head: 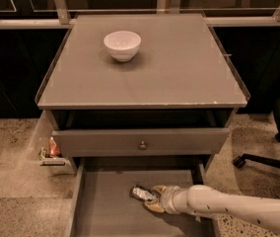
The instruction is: Pick redbull can from middle drawer and place on counter
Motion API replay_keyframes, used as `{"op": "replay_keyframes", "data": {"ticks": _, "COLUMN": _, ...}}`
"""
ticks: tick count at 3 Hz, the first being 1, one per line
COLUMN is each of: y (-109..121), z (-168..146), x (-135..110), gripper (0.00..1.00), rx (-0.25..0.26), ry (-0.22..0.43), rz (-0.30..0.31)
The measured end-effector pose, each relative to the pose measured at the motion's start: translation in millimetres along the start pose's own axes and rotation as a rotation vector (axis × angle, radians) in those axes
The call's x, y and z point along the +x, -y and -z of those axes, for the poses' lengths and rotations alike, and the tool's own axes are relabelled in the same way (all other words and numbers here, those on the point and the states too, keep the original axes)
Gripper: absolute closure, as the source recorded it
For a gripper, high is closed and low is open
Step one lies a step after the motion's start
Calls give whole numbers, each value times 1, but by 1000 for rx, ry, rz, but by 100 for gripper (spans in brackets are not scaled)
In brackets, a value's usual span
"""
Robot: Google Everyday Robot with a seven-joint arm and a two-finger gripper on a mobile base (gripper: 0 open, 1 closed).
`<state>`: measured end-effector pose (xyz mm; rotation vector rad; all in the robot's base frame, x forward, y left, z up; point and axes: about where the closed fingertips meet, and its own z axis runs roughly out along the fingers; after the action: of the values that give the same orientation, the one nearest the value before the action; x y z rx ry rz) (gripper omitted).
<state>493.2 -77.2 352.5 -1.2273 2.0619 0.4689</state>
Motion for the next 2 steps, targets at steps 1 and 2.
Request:
{"op": "replay_keyframes", "data": {"ticks": 1, "y": -1, "z": 12, "x": 2, "gripper": 100, "rx": -27, "ry": 3, "rz": -16}}
{"op": "replay_keyframes", "data": {"ticks": 2, "y": 9, "z": 44, "x": -2, "gripper": 100, "rx": -28, "ry": 22, "rz": -15}}
